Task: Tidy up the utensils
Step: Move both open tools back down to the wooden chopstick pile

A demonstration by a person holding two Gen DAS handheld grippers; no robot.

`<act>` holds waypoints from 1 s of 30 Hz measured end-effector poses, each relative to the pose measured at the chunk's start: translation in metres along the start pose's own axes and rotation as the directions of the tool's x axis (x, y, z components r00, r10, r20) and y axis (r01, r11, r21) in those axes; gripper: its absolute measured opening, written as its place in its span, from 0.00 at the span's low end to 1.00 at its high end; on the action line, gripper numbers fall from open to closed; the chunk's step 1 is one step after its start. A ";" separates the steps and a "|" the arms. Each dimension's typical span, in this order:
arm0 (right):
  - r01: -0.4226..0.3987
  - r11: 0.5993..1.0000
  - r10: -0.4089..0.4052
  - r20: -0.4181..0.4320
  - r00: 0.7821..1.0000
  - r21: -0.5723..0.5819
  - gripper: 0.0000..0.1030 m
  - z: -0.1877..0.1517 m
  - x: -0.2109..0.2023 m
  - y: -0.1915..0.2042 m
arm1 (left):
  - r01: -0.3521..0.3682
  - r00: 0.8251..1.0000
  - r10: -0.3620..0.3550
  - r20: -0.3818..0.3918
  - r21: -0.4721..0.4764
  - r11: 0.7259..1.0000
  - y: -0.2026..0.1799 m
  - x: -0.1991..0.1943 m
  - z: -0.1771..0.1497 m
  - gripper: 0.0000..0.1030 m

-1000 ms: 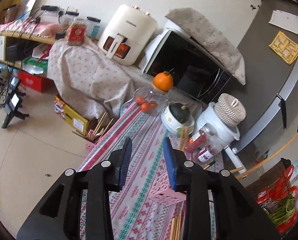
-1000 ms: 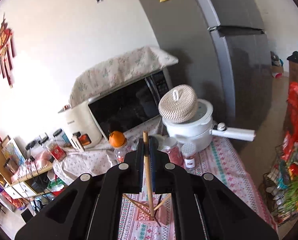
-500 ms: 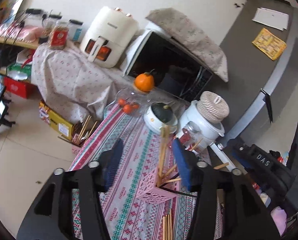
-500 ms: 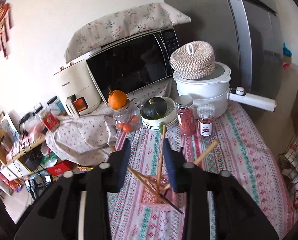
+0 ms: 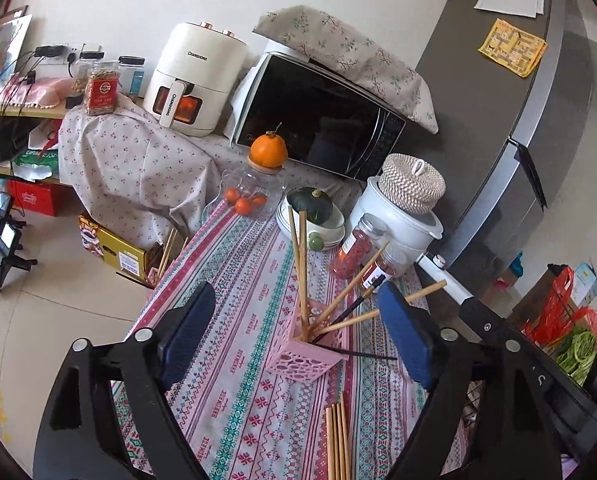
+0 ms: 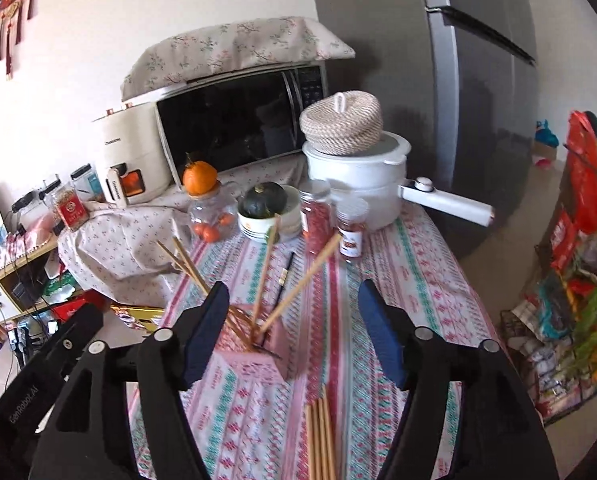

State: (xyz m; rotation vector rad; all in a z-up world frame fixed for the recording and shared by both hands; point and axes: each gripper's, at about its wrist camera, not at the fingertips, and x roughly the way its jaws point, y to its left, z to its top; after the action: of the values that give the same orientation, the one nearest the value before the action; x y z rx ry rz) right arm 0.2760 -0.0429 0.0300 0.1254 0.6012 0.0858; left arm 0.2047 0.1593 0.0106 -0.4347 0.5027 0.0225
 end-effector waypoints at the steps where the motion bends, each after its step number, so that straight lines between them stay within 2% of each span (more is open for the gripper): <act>1: 0.006 1.000 -0.006 -0.002 1.000 0.002 0.70 -0.003 -0.001 -0.004 | -0.001 1.000 0.001 -0.006 0.011 1.000 -0.002 0.001 -0.003 0.83; 3: 0.023 1.000 -0.023 -0.005 1.000 0.005 0.72 -0.009 -0.001 -0.010 | -0.010 1.000 0.010 -0.015 0.022 1.000 -0.005 0.002 -0.010 0.88; 8: 0.064 0.998 -0.063 -0.032 0.998 0.024 0.77 -0.024 -0.001 -0.032 | -0.027 0.998 0.028 -0.048 0.026 0.999 -0.008 0.008 -0.028 0.93; 14: 0.090 0.992 -0.084 -0.068 0.994 0.092 0.92 -0.041 0.000 -0.065 | -0.028 0.995 0.035 -0.098 0.076 0.997 -0.018 0.016 -0.046 0.93; 19: 0.092 0.987 -0.079 -0.102 0.992 0.132 0.93 -0.057 -0.002 -0.097 | -0.013 0.982 0.028 -0.189 0.082 0.997 -0.016 0.031 -0.058 0.93; 21: 0.099 0.984 -0.082 -0.118 0.990 0.149 0.93 -0.063 0.000 -0.109 | -0.014 0.972 0.028 -0.232 0.064 0.998 -0.012 0.039 -0.063 0.93; 25: 0.118 0.973 -0.076 -0.205 0.976 0.198 0.93 -0.083 0.018 -0.142 | -0.046 0.942 0.060 -0.330 0.050 0.998 -0.005 0.062 -0.075 0.93; 27: 0.133 0.966 -0.074 -0.254 0.964 0.224 0.93 -0.092 0.028 -0.154 | -0.070 0.923 0.088 -0.376 0.062 0.996 -0.003 0.074 -0.082 0.93; 30: 0.118 0.945 -0.006 -0.344 0.939 0.305 0.93 -0.105 0.046 -0.174 | -0.091 0.884 0.106 -0.456 0.054 0.994 0.002 0.095 -0.097 0.93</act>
State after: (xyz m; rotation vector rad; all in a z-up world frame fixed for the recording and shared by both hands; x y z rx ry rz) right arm 0.2621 -0.1993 -0.1064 0.4149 0.9630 -0.0566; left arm 0.2430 0.1137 -0.1109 -0.3825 0.9929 0.0098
